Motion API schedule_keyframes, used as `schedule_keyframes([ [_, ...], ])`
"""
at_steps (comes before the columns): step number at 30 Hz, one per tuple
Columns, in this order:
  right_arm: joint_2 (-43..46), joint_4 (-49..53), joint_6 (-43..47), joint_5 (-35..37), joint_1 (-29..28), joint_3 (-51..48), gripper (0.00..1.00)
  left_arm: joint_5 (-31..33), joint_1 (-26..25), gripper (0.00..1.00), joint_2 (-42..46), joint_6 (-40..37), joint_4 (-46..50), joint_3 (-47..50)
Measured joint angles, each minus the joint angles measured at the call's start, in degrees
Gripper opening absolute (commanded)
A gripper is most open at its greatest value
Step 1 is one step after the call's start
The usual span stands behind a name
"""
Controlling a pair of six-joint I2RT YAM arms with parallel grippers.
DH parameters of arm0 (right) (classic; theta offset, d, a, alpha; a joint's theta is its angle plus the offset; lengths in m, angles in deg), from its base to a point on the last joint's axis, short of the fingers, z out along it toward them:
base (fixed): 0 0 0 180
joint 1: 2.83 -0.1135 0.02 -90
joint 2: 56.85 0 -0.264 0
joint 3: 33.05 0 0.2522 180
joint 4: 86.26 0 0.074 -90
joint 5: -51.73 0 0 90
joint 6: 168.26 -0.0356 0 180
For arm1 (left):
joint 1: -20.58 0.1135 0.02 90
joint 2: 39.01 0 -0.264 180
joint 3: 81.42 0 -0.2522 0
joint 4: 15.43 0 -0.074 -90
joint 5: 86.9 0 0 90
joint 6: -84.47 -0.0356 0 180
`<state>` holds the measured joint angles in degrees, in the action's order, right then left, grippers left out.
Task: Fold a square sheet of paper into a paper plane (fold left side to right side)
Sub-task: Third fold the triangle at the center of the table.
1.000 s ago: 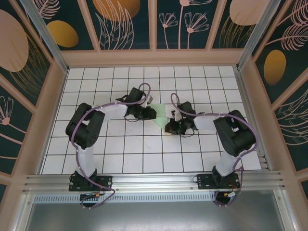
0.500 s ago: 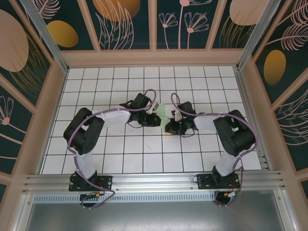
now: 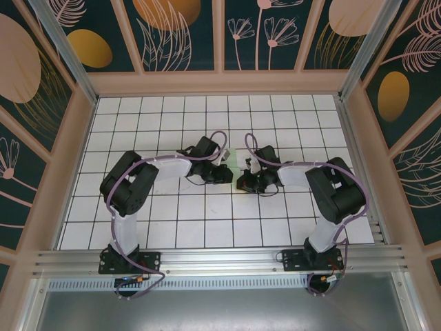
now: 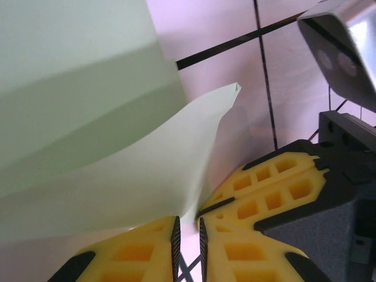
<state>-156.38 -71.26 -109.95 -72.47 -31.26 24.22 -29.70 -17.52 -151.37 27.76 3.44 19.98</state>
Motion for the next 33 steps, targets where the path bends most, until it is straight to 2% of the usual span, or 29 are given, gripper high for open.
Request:
schedule_keyframes([
  [12,-0.17,0.26,0.00,0.02,0.00,0.26,0.00,-0.09,-0.28,0.20,-1.68,0.02,-1.03,-0.31],
  [27,-0.33,1.75,0.24,0.35,-0.02,0.98,0.00,3.98,-0.79,0.19,-2.86,-0.02,1.60,-2.21],
  [33,-0.35,1.75,0.24,0.35,-0.02,0.98,0.00,4.85,1.40,0.19,-3.10,-0.50,1.81,-2.78],
])
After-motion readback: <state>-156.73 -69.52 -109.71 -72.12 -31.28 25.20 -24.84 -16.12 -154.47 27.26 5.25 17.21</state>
